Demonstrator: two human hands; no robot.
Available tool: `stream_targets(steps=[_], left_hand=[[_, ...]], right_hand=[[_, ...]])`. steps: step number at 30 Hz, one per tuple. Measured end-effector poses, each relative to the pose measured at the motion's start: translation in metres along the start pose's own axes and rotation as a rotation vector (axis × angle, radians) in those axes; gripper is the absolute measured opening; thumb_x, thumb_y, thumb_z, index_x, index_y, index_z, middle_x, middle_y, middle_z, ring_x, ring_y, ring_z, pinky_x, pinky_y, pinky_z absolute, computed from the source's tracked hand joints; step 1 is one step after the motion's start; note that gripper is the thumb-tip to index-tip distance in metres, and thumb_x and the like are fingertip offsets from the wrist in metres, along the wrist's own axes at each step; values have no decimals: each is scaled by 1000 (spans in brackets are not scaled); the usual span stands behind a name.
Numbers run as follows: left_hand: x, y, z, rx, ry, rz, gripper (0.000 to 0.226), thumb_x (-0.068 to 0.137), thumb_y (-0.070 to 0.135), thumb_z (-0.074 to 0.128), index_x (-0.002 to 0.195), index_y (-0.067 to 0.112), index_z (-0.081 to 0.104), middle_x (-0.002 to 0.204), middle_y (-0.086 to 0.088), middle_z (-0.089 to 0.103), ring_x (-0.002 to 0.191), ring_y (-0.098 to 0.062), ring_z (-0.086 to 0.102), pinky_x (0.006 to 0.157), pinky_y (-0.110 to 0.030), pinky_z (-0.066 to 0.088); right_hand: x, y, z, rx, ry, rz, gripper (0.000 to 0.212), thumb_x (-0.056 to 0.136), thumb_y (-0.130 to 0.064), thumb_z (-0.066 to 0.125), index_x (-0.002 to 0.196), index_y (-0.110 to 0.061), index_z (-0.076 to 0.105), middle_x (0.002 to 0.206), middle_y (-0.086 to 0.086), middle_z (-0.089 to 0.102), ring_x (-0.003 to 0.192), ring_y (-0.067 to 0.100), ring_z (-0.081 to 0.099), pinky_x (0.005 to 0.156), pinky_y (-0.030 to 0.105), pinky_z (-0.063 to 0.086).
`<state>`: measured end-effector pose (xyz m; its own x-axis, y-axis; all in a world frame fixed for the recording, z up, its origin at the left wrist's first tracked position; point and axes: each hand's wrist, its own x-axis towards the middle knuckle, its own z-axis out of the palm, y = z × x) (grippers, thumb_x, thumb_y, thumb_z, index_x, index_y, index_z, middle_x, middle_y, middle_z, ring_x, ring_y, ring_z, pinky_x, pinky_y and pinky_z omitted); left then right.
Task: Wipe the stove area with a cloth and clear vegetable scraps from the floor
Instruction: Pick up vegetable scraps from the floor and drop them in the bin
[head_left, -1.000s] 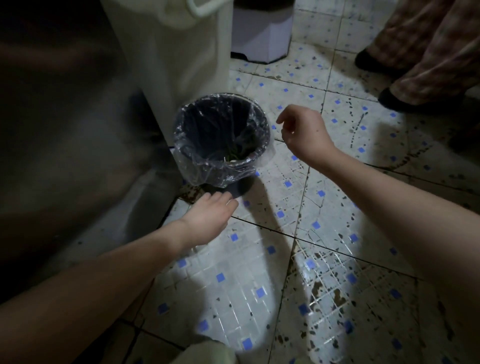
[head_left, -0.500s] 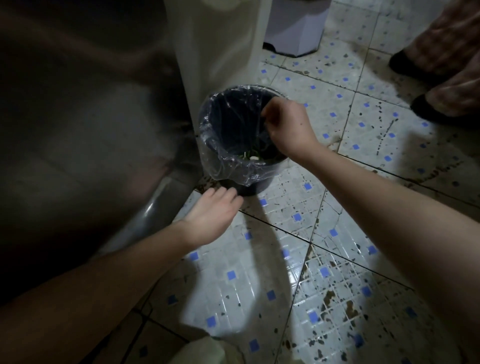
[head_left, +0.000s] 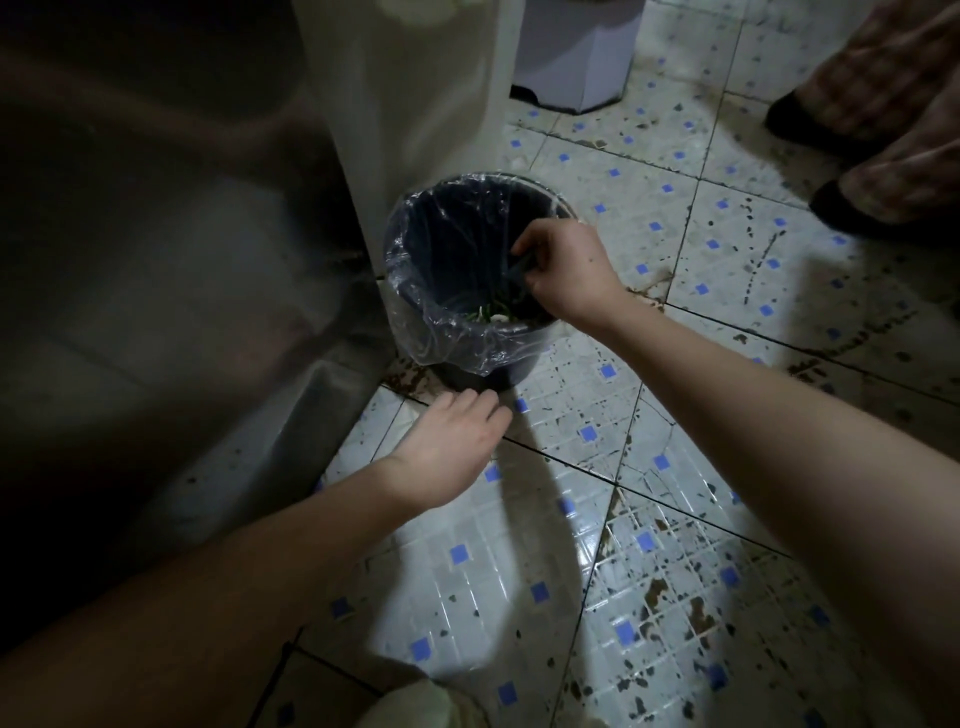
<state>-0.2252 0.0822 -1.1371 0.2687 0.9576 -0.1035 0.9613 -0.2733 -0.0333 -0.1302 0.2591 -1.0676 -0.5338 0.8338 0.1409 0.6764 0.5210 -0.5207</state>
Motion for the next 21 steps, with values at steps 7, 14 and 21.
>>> stream_targets(steps=[7, 14, 21], left_hand=[[12, 14, -2, -7, -29, 51, 33, 86, 17, 52, 119, 14, 45, 117, -5, 48, 103, -25, 49, 86, -35, 38], [40, 35, -3, -12, -24, 82, 29, 88, 13, 46, 117, 15, 45, 117, -6, 48, 103, -25, 48, 82, -35, 36], [81, 68, -3, -47, -14, 113, 32, 90, 13, 46, 122, 17, 44, 120, -5, 48, 109, -24, 48, 87, -34, 36]], right_hand=[[-13, 9, -16, 14, 31, -16, 25, 78, 2, 60, 99, -9, 69, 99, 10, 66, 92, 25, 62, 81, 38, 51], [-50, 58, -38, -67, 47, 79, 24, 84, -12, 62, 107, -16, 64, 107, 6, 60, 101, 22, 57, 83, 32, 46], [-109, 119, -48, -223, -103, 222, 29, 86, -15, 61, 116, -15, 60, 118, 8, 61, 113, 27, 53, 95, 39, 43]])
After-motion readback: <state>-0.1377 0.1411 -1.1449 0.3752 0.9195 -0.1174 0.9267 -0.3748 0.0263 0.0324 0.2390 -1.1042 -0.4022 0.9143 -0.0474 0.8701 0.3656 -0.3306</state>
